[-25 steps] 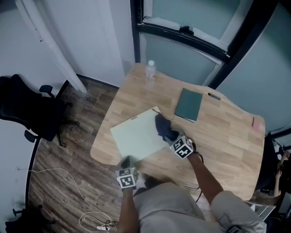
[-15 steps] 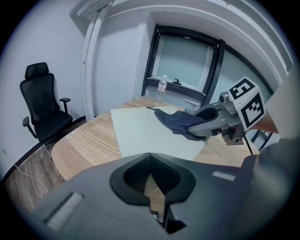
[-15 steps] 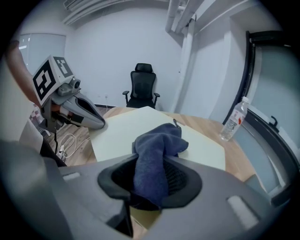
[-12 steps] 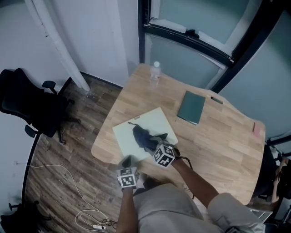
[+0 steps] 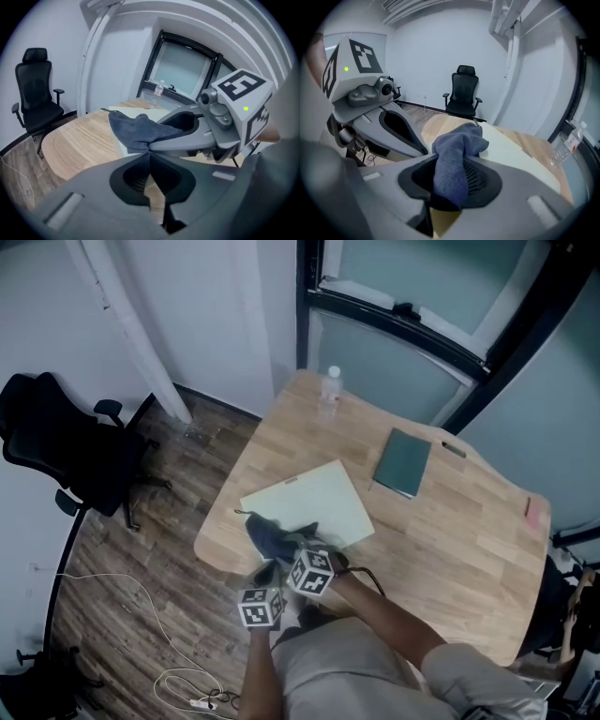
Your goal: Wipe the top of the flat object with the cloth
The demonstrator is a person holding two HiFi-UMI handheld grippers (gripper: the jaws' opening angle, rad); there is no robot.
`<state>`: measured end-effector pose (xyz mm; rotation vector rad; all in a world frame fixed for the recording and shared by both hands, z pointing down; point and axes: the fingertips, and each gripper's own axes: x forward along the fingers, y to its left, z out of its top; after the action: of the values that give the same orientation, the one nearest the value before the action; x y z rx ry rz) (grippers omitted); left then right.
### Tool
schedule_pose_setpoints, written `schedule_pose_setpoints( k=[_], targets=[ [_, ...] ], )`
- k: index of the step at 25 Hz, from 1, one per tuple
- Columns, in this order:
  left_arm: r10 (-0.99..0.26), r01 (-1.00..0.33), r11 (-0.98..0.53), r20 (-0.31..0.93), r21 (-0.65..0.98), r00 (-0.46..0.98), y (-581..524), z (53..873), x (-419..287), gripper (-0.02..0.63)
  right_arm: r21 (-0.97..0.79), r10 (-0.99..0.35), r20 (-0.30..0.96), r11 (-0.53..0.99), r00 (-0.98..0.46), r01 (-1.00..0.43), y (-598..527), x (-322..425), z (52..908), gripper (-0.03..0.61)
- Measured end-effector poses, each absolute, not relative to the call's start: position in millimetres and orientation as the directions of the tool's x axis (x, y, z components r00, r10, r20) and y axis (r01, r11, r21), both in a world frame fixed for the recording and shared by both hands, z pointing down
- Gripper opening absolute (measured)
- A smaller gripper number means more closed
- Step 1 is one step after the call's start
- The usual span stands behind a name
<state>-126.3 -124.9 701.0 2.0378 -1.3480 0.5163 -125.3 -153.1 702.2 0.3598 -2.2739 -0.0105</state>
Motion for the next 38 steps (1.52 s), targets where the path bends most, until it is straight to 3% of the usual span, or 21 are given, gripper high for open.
schedule_pose_setpoints(
  k=[5, 8, 19, 28, 33, 38],
  targets=[
    [-0.733, -0.934, -0.241, 0.581, 0.264, 0.354, -138, 686, -173, 0.008, 0.108, -0.251, 0.736, 0.960, -0.629, -0.257, -154, -122, 702, 0.133],
    [-0.719, -0.920, -0.303, 0.574, 0.249, 0.392, -181, 673, -190, 0.008, 0.117, -0.257, 0.744, 0.959, -0.617, -0.258, -155, -123, 702, 0.133],
    [-0.434, -0.691, -0.714, 0.699, 0.118, 0.568, -273, 671, -140, 0.008, 0.080, -0.251, 0.768, 0.951, -0.590, -0.300, -154, -130, 701, 0.133],
    [-0.241, -0.499, -0.860, 0.777, 0.107, 0.582, -284, 709, -119, 0.008, 0.033, -0.266, 0.782, 0.921, -0.564, -0.389, -158, -137, 700, 0.135],
    [-0.148, -0.484, -0.853, 0.799, 0.194, 0.582, -291, 711, -111, 0.008, 0.017, -0.255, 0.826, 0.903, -0.503, -0.430, -163, -135, 703, 0.135],
    [-0.068, -0.332, -0.933, 0.836, 0.141, 0.545, -289, 713, -113, 0.008, 0.010, -0.280, 0.829, 0.872, -0.484, -0.489, -166, -139, 705, 0.135]
  ],
)
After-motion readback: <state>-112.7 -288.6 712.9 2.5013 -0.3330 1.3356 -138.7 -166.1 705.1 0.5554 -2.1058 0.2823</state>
